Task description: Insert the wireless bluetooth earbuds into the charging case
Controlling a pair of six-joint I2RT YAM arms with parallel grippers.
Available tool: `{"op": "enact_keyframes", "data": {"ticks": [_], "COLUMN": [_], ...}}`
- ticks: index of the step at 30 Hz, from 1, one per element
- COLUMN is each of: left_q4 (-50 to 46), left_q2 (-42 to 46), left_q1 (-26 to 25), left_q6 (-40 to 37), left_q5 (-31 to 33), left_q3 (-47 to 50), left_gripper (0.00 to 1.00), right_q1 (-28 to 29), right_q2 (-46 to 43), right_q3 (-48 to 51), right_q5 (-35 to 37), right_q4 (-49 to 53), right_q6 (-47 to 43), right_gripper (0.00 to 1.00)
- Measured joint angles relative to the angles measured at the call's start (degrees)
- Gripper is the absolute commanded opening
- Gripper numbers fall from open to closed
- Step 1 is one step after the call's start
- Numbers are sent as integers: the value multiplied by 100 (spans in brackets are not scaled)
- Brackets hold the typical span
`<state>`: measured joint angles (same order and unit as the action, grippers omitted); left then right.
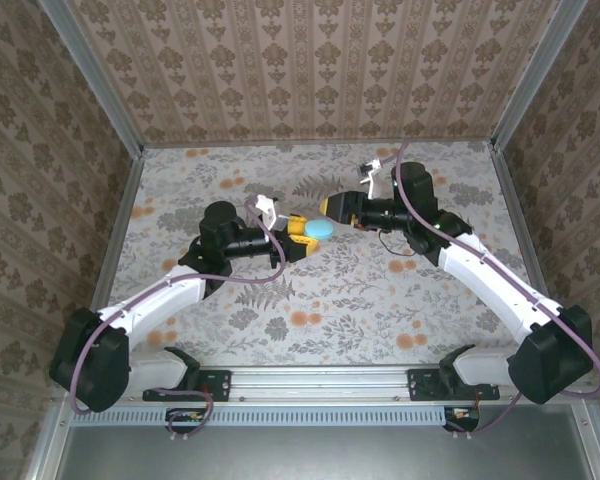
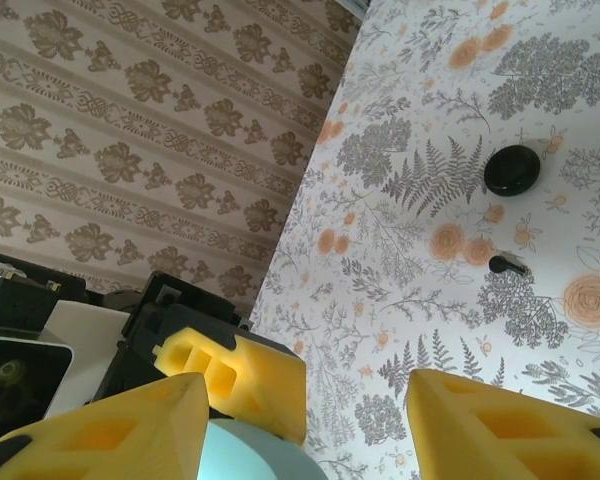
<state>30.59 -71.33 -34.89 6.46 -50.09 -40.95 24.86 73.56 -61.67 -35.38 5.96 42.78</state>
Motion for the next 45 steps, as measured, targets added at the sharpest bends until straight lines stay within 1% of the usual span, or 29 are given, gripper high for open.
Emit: {"op": "enact_keyframes", "data": {"ticks": [5,13,18,20,23,27,34,36,38,40,42,45], "left_q4": [118,859,1252,1360,1495,1665,1698,1657,1554,1427,1322,1130], "left_q2": [-125,-476,-684,-737,-800,-804,-800,-796,-752,-695,-629,-533], "left_q1": [11,125,162,162,162,162,168,190,199,203,203,199], "left_q6": [50,533,798,872,962,1014,1029,1025,957,831,691,562], "left_q5": [37,59,92,103,105,122,146,168,195,243,302,367], "left_q3": [-20,-39,-42,-44,-50,-52,-52,-52,-52,-52,-50,-50], "left_gripper": [38,38,38,38,38,38,38,38,39,40,44,54], "right_q1": [-116,-144,-61,-15,33,59,190,197,205,212,234,280], "right_q2": [-85,-101,-101,-101,-96,9,297,348,402,420,420,420], "right_q3": [271,848,1027,1034,1040,1056,1064,1064,1064,1064,1064,1064], "right_q5": [-129,-348,-407,-411,-407,-411,-413,-411,-404,-402,-391,-385], "right_q4": [-363,-1355,-1825,-1982,-2229,-2529,-2986,-3051,-3069,-3112,-3145,-3165], "right_q6": [372,1296,1766,1904,2105,2398,2793,2826,2905,2973,3029,3058], "right_gripper": [62,66,67,66,62,52,50,45,36,29,25,23]}}
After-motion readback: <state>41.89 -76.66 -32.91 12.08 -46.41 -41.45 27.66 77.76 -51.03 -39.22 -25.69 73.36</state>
